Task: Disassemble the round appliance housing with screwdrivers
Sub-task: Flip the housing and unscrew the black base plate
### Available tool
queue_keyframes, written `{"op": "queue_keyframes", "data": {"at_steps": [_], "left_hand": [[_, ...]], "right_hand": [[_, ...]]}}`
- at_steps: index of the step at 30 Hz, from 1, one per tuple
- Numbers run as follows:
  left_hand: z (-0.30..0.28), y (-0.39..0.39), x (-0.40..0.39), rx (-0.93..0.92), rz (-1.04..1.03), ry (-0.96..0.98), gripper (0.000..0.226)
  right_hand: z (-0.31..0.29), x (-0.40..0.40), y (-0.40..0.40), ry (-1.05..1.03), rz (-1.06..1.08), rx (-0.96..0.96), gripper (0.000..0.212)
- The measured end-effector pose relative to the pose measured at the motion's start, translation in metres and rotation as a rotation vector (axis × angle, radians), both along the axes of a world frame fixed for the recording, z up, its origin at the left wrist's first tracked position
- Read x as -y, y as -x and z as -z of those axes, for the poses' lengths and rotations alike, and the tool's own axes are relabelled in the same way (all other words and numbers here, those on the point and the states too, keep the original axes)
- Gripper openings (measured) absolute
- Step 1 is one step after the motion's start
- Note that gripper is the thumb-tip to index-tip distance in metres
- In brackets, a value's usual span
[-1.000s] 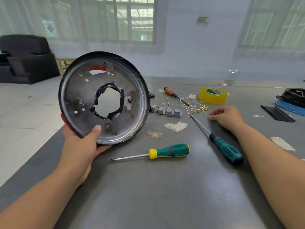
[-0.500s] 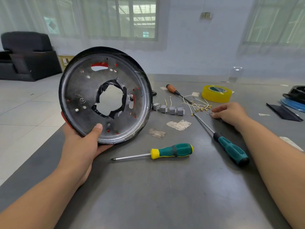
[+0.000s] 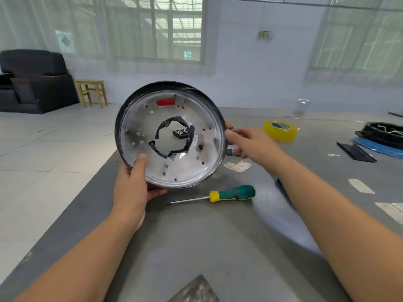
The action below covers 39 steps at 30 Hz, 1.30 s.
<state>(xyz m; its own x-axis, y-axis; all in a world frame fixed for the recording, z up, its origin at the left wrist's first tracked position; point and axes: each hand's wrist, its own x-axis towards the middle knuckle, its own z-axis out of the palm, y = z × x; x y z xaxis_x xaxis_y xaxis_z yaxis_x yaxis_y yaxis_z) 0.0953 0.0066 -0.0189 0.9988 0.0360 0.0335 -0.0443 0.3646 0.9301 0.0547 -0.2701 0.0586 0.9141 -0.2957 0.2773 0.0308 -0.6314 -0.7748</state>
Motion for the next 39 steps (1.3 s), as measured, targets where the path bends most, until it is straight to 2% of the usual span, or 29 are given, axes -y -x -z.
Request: {"op": "queue_keyframes", "data": {"at_steps": [3, 6, 10, 13, 16, 21, 24, 26, 31, 34, 36, 39], "left_hand": [[-0.004, 0.005, -0.002, -0.036, 0.004, -0.002, 0.052], [-0.006, 0.008, -0.003, -0.006, 0.015, 0.000, 0.082], [-0.010, 0.011, -0.005, 0.004, 0.093, 0.089, 0.106], [-0.013, 0.015, -0.005, 0.001, 0.158, 0.093, 0.098], [-0.015, 0.020, -0.002, 0.014, 0.227, 0.055, 0.090], [-0.018, 0.024, -0.003, -0.008, 0.293, 0.128, 0.082], [-0.017, 0.030, 0.004, -0.061, 0.322, 0.248, 0.058], [-0.014, 0.035, 0.014, -0.107, 0.316, 0.295, 0.052], [-0.009, 0.026, 0.015, -0.179, 0.203, 0.321, 0.041], [-0.006, 0.020, 0.006, -0.192, 0.189, 0.323, 0.034], [-0.006, 0.017, 0.002, -0.193, 0.188, 0.317, 0.031], [-0.005, 0.013, 0.000, -0.206, 0.179, 0.331, 0.032]], "right_hand": [[0.006, -0.029, 0.002, -0.061, -0.010, -0.051, 0.035], [0.009, -0.041, 0.002, -0.372, 0.051, -0.082, 0.025], [0.016, -0.051, 0.001, -0.586, 0.118, -0.013, 0.017], [0.023, -0.072, -0.002, -0.809, 0.132, -0.014, 0.012], [0.029, -0.099, -0.005, -0.960, 0.109, -0.020, 0.024], [0.039, -0.140, -0.002, -1.038, 0.085, 0.008, 0.028], [0.046, -0.159, -0.002, -1.091, 0.094, 0.023, 0.028], [0.050, -0.167, -0.002, -1.112, 0.112, 0.027, 0.029], [0.051, -0.173, 0.002, -1.111, 0.023, 0.012, 0.021], [0.048, -0.166, 0.010, -1.008, -0.098, -0.024, 0.018], [0.044, -0.152, 0.017, -0.793, -0.106, -0.009, 0.034], [0.043, -0.118, 0.035, -0.174, -0.046, 0.087, 0.061]]}}
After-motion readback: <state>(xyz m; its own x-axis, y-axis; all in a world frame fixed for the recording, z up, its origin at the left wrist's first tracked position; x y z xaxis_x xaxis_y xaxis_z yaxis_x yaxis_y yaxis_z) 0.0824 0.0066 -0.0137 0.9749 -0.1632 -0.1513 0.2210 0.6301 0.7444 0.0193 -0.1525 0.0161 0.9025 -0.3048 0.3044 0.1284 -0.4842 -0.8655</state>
